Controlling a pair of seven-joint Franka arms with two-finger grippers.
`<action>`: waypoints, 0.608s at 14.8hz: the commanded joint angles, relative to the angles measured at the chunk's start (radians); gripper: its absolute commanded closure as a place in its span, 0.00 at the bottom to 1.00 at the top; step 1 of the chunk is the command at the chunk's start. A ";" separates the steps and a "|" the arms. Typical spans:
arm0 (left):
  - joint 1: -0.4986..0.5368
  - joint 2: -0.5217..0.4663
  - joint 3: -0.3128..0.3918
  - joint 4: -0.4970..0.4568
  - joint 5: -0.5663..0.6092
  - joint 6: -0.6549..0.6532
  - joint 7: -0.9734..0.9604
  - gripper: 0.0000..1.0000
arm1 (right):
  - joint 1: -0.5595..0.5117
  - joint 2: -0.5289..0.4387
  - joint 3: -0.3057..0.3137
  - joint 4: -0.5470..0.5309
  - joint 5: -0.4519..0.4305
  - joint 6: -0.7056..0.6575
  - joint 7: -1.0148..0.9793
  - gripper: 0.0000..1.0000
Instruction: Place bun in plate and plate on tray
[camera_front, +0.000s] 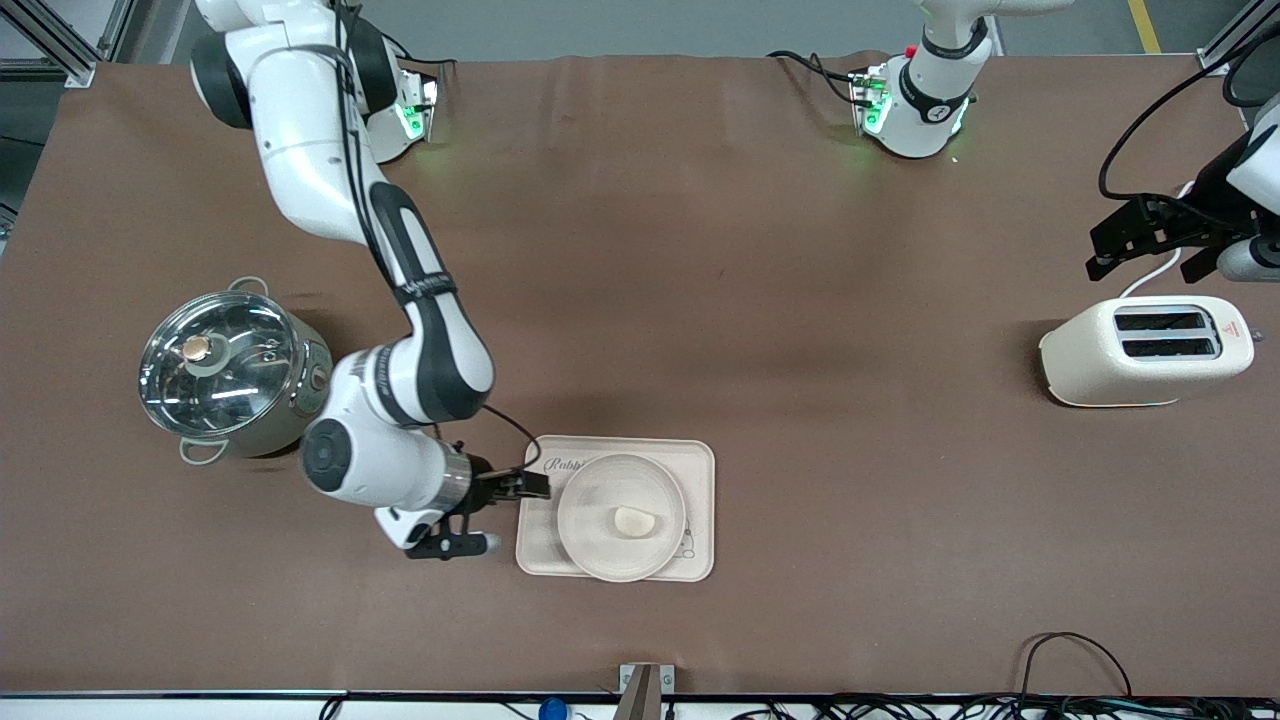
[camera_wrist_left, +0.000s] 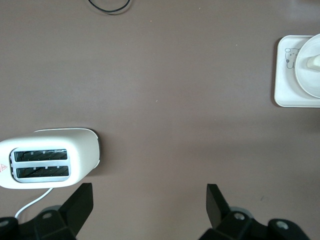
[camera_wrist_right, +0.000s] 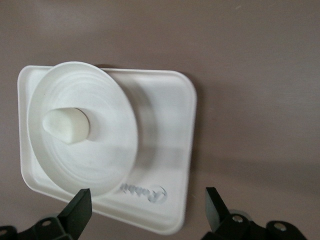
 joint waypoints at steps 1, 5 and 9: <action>-0.002 0.005 0.004 0.020 0.001 -0.017 0.019 0.00 | 0.003 -0.162 -0.026 -0.048 -0.163 -0.133 0.003 0.00; -0.002 0.005 0.004 0.020 0.003 -0.018 0.021 0.00 | -0.022 -0.378 -0.050 -0.113 -0.324 -0.294 0.006 0.00; -0.002 0.005 0.004 0.020 0.003 -0.018 0.021 0.00 | -0.031 -0.629 -0.059 -0.349 -0.399 -0.293 0.003 0.00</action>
